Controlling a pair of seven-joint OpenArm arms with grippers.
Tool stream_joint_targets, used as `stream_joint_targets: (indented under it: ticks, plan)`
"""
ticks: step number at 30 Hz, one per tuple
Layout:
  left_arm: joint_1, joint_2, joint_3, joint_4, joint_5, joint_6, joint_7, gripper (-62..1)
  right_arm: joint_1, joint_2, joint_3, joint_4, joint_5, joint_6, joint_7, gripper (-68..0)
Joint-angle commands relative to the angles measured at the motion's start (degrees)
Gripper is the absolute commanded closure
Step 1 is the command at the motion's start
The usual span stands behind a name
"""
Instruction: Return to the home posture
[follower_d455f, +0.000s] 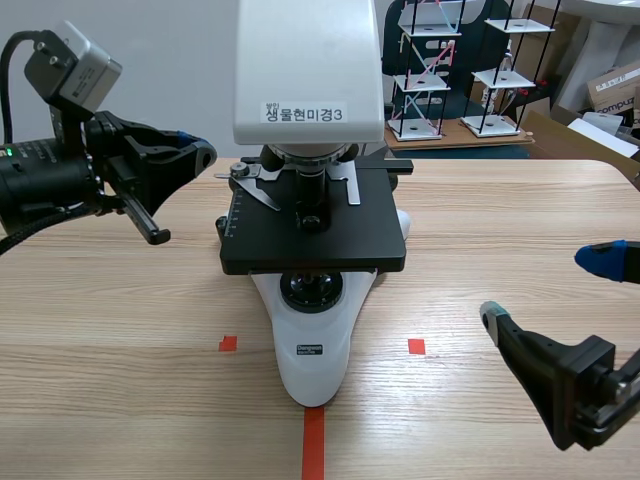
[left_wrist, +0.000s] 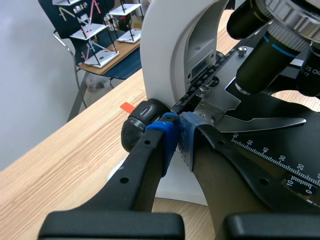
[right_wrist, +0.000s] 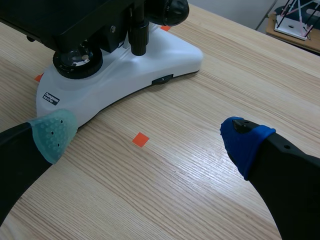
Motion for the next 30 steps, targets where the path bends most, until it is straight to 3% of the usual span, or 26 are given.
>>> stream_joint_targets:
  ticks: [1,10,18,27,30]
  plan:
    - [-0.13,-1.18,-0.39,0.61,-0.83,0.09,-1.25,-3.4,0.5,-0.04,0.07,0.52,0.37,0.07,0.85,-63.8]
    - [6.23,-6.38,-2.56,4.37,-0.83,0.11,-3.65,-28.0,0.5,-0.04,0.07,0.52,0.37,0.07,0.85,-63.8]
    - [22.32,-8.48,-14.93,13.6,-1.22,0.13,-3.91,-49.6,0.5,-0.04,0.07,0.52,0.37,0.07,0.63,-63.8]
    - [44.22,-7.87,-29.59,22.58,-1.25,0.13,-8.63,-62.3,0.5,-0.04,0.07,0.52,0.37,0.07,0.42,-63.8]
    - [50.36,-6.14,-33.29,25.27,-1.18,0.13,-9.44,-62.3,0.5,-0.04,0.07,0.52,0.37,0.07,0.39,-63.8]
